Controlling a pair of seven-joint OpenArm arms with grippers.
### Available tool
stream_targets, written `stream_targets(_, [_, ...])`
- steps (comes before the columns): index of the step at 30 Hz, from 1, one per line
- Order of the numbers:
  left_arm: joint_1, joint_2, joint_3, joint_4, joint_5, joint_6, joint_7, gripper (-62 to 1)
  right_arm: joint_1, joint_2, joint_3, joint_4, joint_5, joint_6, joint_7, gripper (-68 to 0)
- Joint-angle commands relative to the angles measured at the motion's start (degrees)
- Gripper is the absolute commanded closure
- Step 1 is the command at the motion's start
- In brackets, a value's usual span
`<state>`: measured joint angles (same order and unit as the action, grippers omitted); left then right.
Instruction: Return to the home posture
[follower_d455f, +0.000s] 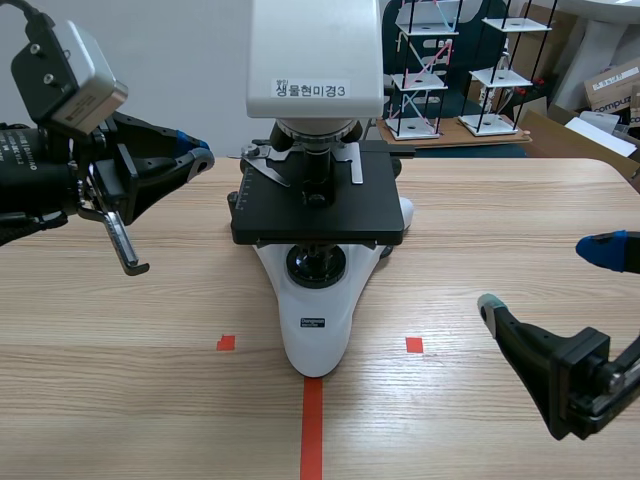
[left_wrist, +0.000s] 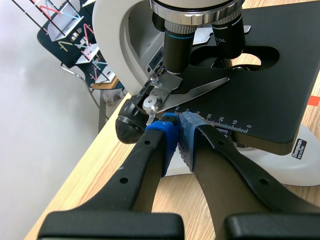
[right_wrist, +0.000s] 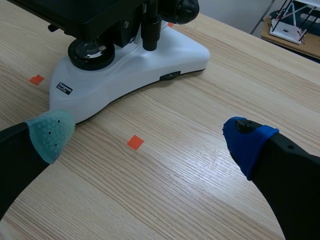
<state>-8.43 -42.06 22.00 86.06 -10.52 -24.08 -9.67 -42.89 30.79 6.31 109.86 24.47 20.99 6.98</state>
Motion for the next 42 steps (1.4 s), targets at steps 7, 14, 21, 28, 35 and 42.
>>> stream_targets(7, [-0.33,0.13,-0.63,0.98,-0.76,0.35,-0.96,-2.7,-0.11,0.02,0.81,0.66,0.22,0.00,0.87,-66.9])
stream_targets(14, [-0.31,0.13,-0.63,0.98,-0.74,0.35,-0.96,-2.7,-0.11,0.02,0.81,0.66,0.22,0.00,0.87,-66.9])
stream_targets(21, [-0.31,0.13,-0.63,0.98,-0.74,0.35,-0.96,-2.7,-0.11,0.02,0.81,0.66,0.22,0.00,0.87,-66.9])
stream_targets(28, [-0.28,0.13,-0.63,0.98,-0.76,0.35,-0.96,-2.7,-0.11,0.02,0.81,0.66,0.22,0.00,0.87,-66.9])
stream_targets(35, [4.55,0.07,-3.91,0.98,-0.79,0.76,-3.65,-2.7,-0.11,0.02,0.81,0.66,0.22,0.00,0.85,-66.9])
stream_targets(42, [18.51,0.09,-15.06,1.01,-0.76,0.72,-10.69,-2.7,-0.11,0.02,0.81,0.66,0.22,0.00,0.87,-66.9])
